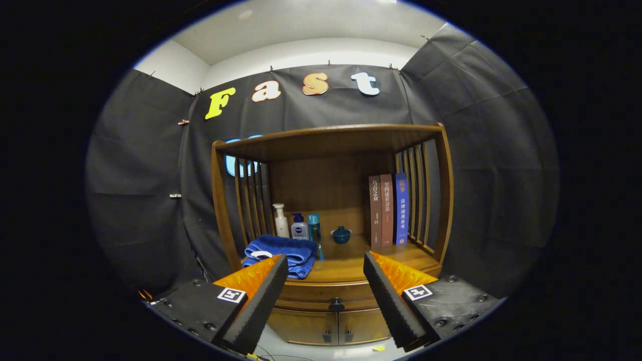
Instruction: Pull open the drawer, take out the items inside it, and place them on the countertop above the cabinet.
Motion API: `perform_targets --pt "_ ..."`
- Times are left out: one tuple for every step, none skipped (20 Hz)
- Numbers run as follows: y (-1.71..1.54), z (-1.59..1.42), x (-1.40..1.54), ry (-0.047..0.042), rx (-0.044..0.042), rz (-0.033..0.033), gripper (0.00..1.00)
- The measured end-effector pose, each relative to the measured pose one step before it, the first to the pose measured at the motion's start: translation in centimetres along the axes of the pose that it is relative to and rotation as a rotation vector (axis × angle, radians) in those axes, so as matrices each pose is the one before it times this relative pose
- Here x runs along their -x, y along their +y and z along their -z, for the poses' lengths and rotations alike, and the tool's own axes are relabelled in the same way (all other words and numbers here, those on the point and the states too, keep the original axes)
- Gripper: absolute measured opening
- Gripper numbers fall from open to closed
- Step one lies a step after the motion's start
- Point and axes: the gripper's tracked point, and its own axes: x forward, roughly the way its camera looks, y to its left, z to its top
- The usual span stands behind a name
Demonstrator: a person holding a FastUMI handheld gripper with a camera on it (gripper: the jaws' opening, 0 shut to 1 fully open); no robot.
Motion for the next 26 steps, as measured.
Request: perform_targets --pt "-0.039 0.733 -0.573 0.00704 -0.00561 -0.00184 0.99" --pt "-0.223 0.948 -0.661 0.01141 0.00085 0.00205 0.99" --pt "-0.164 0.837 -0.606 0.01082 0.00576 0.00441 0.99" --pt "-0.224 0.963 -0.678 0.00976 0.00769 0.00468 0.99" --pt "-0.190 0.882 -0.636 0.01035 0.00541 0.00736 0.99" --pt "-0.284 0.967 -0.536 0.01117 0.00102 0.00510 0.99" --pt "-0.207 0.947 -0.646 0.01412 -0.00351 0.00470 0.99" --pt "-0.178 1.037 -0.530 0.01669 -0.00796 -0.00055 0.99" --pt "-0.200 1.026 -0.633 0.01890 -0.01056 0.00023 0.99" --pt "-0.245 1.165 -0.438 0.01876 -0.00905 0.00323 0.99" --pt "-0.261 1.080 -0.828 0.02022 -0.00411 0.00373 0.99" --pt "-0.097 1.081 -0.847 0.01738 0.00301 0.00415 0.99" --pt "-0.068 1.026 -0.725 0.01668 0.00564 0.00259 0.99" --pt "0.029 0.964 -0.613 0.01700 0.00511 -0.00232 0.99" --pt "0.025 0.841 -0.682 0.01361 0.00234 -0.00196 0.99" --pt "-0.120 0.869 -0.748 0.01385 0.00427 0.00284 0.99" --pt "-0.081 0.756 -0.744 0.01198 0.00389 0.00369 0.99" --pt "0.042 0.785 -0.719 0.01362 0.00261 -0.00028 0.99" --pt "-0.048 0.770 -0.463 0.01321 0.00068 0.00343 0.99" --pt "-0.250 0.625 -0.174 0.01699 -0.00058 0.00162 0.98" --pt "-0.128 0.617 -0.500 0.00979 -0.00461 0.00727 0.97" --pt "-0.280 0.600 -0.370 0.01196 -0.00270 0.00788 0.97" --pt "-0.220 0.512 -0.480 0.00840 -0.00323 0.00705 0.97" --pt "-0.131 0.609 -0.315 0.01048 -0.00326 0.00343 0.97" --pt "-0.280 0.260 -0.484 0.00622 -0.00221 0.00731 0.96" --pt "-0.132 0.356 -0.292 0.00339 -0.00334 0.00551 0.94"
